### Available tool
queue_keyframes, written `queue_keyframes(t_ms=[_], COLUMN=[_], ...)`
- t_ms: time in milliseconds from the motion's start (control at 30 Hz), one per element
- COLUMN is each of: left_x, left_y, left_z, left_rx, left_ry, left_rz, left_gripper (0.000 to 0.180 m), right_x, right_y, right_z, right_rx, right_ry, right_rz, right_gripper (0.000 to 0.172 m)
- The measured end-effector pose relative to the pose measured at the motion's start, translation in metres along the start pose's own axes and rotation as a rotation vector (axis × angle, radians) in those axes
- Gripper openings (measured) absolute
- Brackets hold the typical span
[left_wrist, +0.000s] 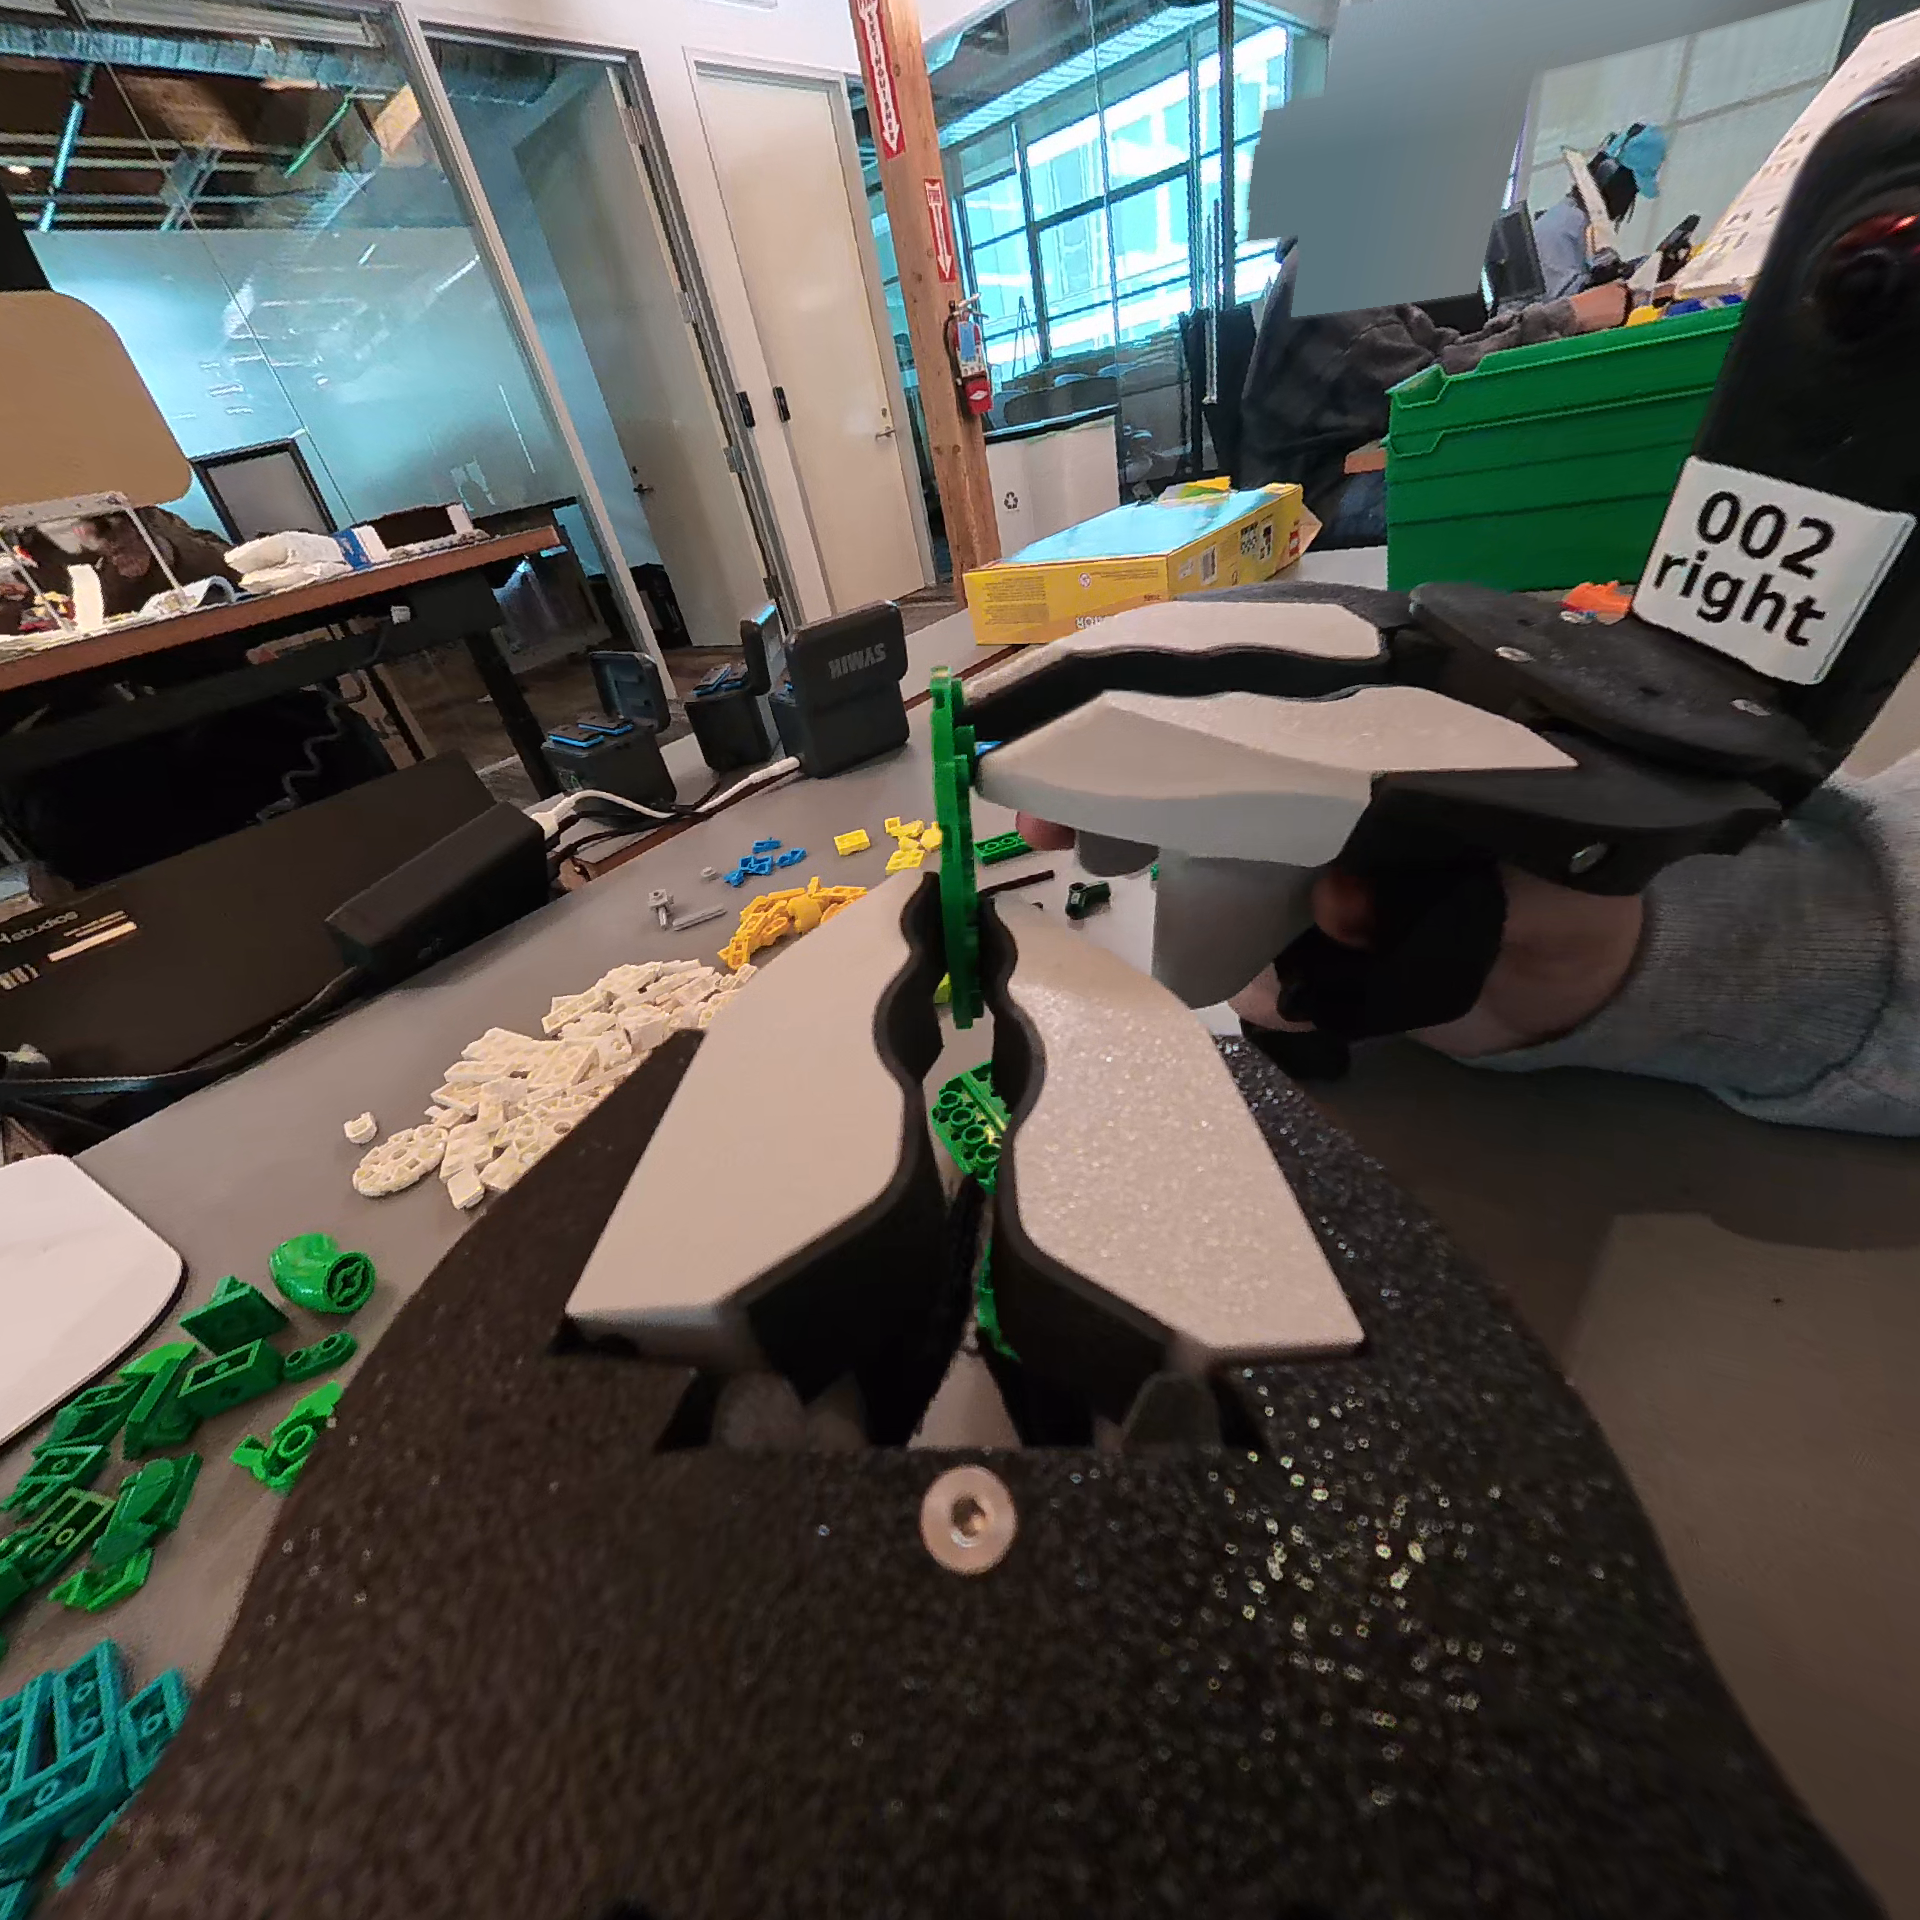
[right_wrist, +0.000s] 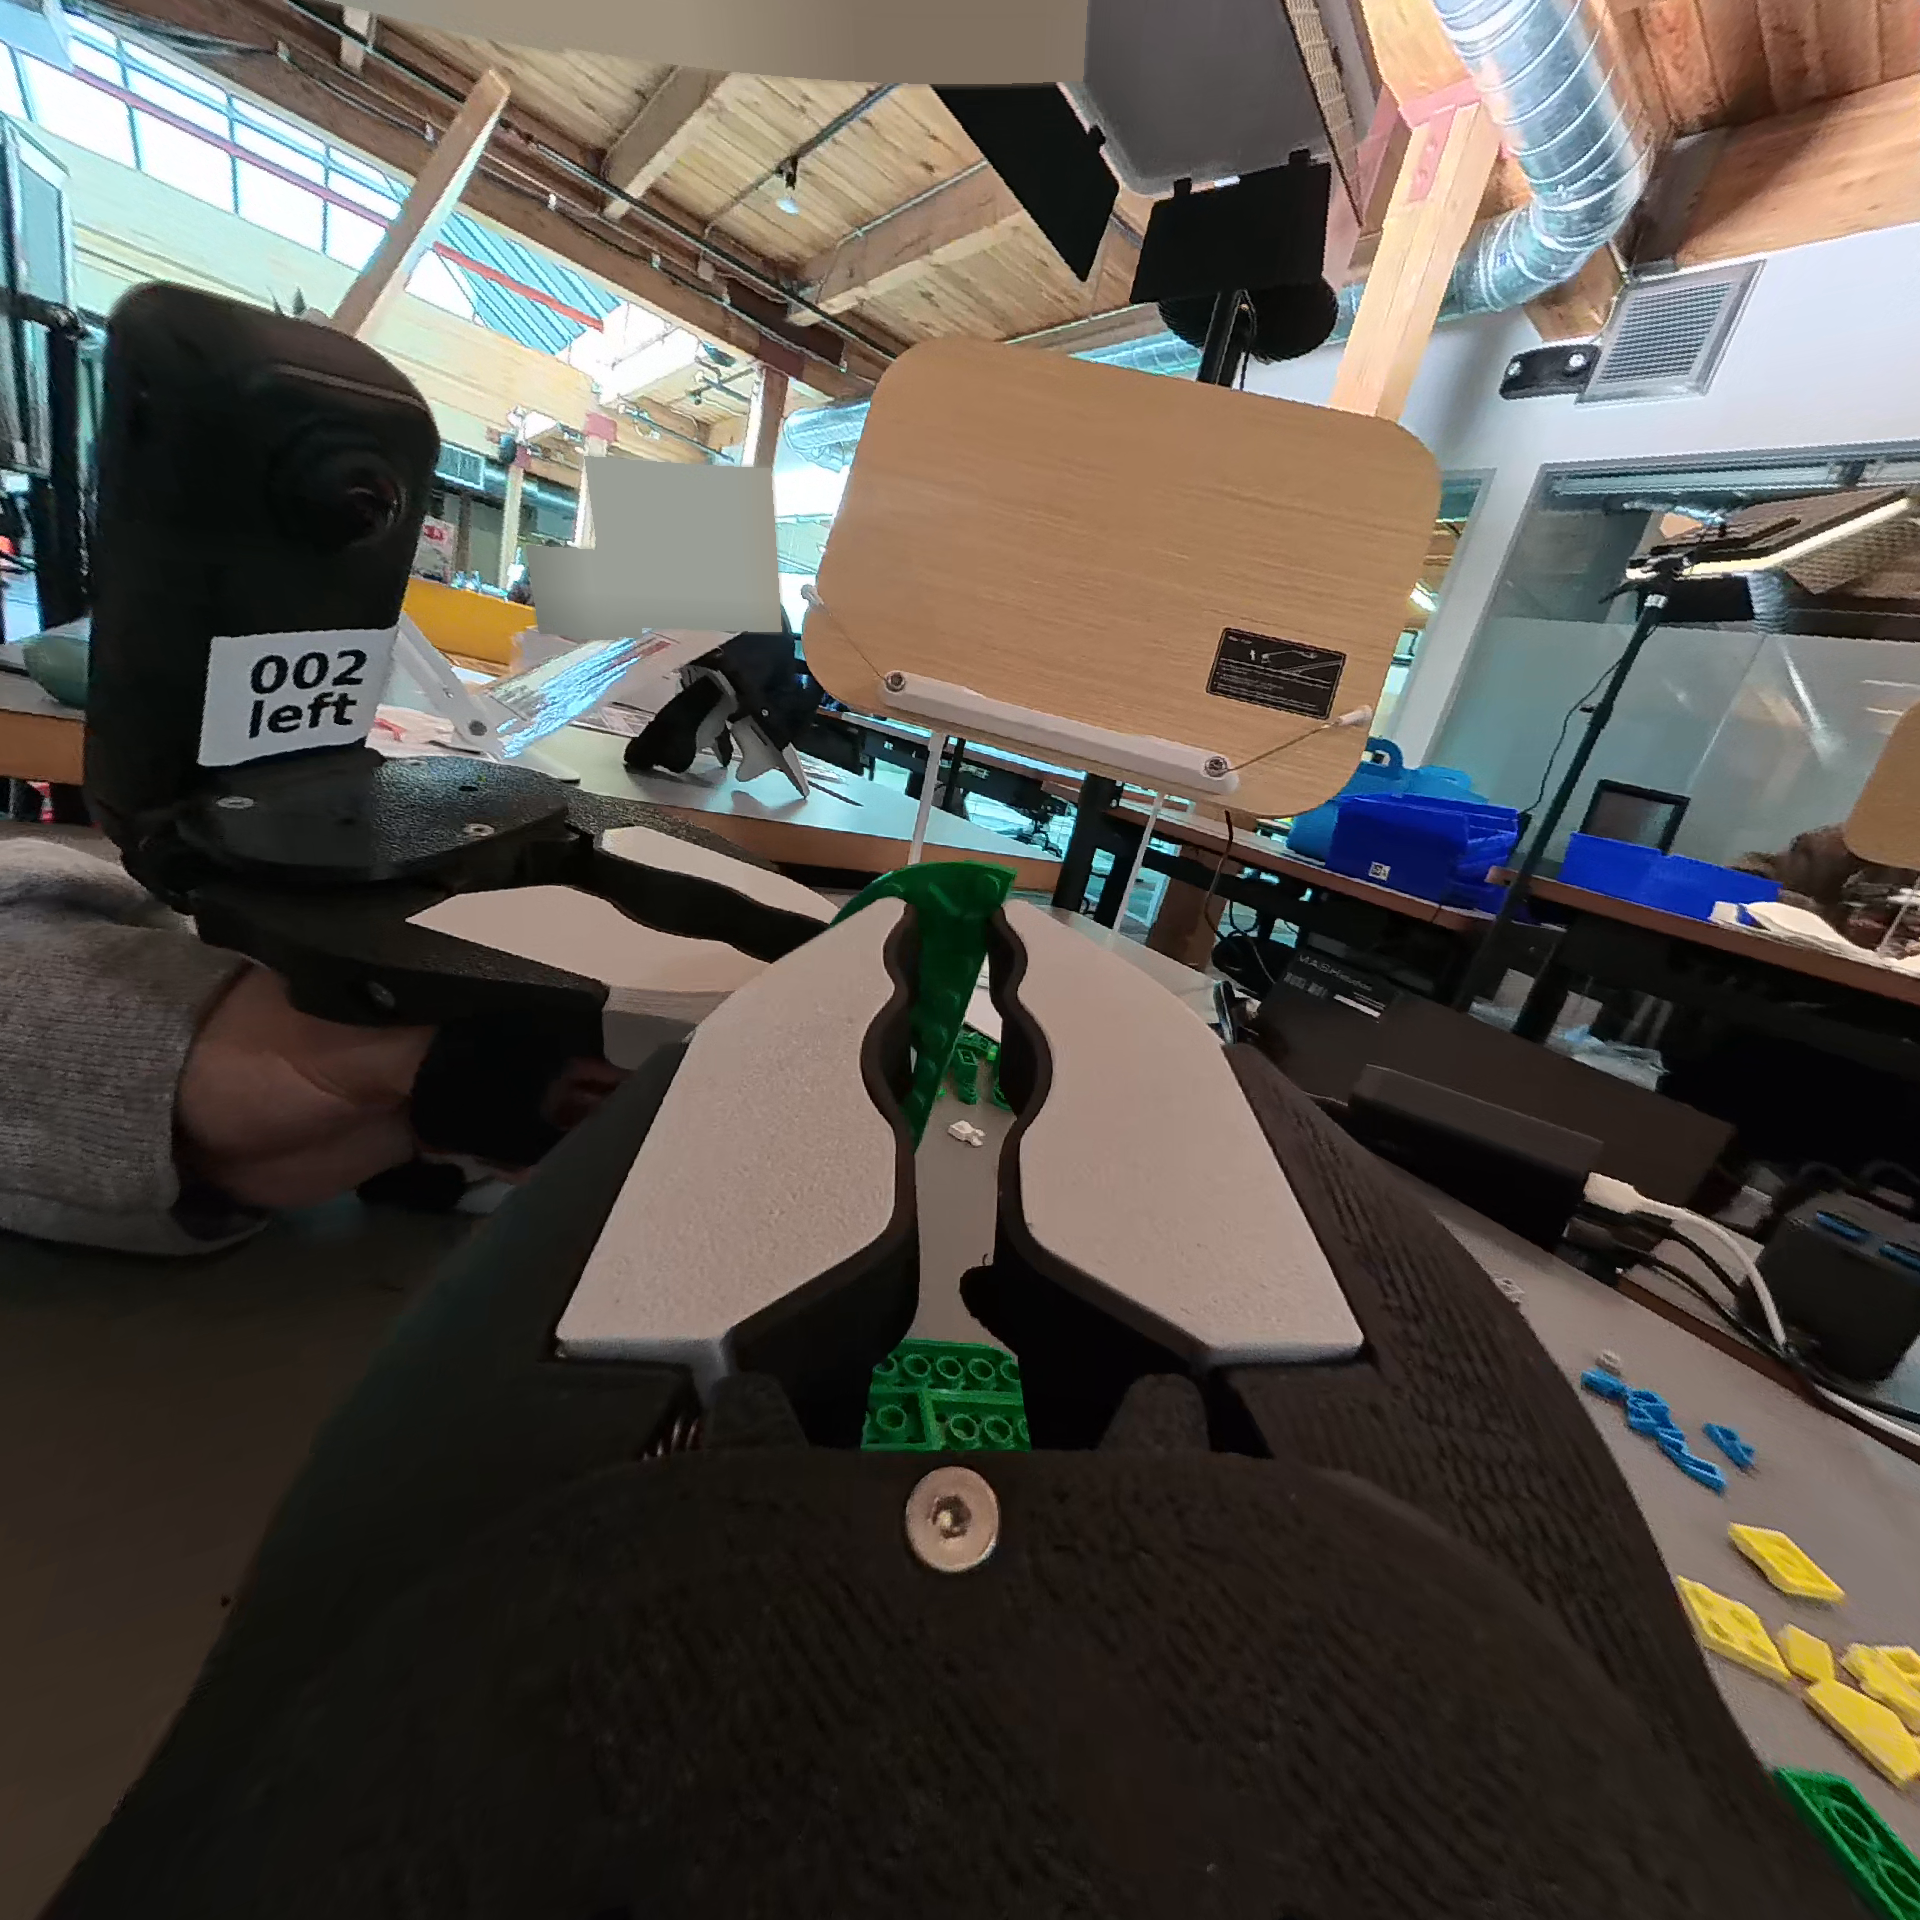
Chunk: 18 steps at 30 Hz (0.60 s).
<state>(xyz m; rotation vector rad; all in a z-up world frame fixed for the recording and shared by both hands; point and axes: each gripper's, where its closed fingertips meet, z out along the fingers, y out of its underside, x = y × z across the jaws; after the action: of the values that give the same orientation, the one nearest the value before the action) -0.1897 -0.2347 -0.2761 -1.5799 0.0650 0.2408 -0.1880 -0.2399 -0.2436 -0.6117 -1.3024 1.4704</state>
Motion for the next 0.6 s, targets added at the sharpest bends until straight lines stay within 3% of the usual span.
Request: queue_keyframes(t_ms=[600], left_x=[-0.0009], left_y=[0.0024], left_z=[0.0005], left_rx=[-0.022], left_ry=[-0.020], left_rz=[0.002], left_gripper=[0.005], right_x=[0.0037], right_y=[0.0001], right_z=[-0.0010], right_rx=[0.004], right_ry=[0.007], right_rz=[0.011], right_gripper=[0.022])
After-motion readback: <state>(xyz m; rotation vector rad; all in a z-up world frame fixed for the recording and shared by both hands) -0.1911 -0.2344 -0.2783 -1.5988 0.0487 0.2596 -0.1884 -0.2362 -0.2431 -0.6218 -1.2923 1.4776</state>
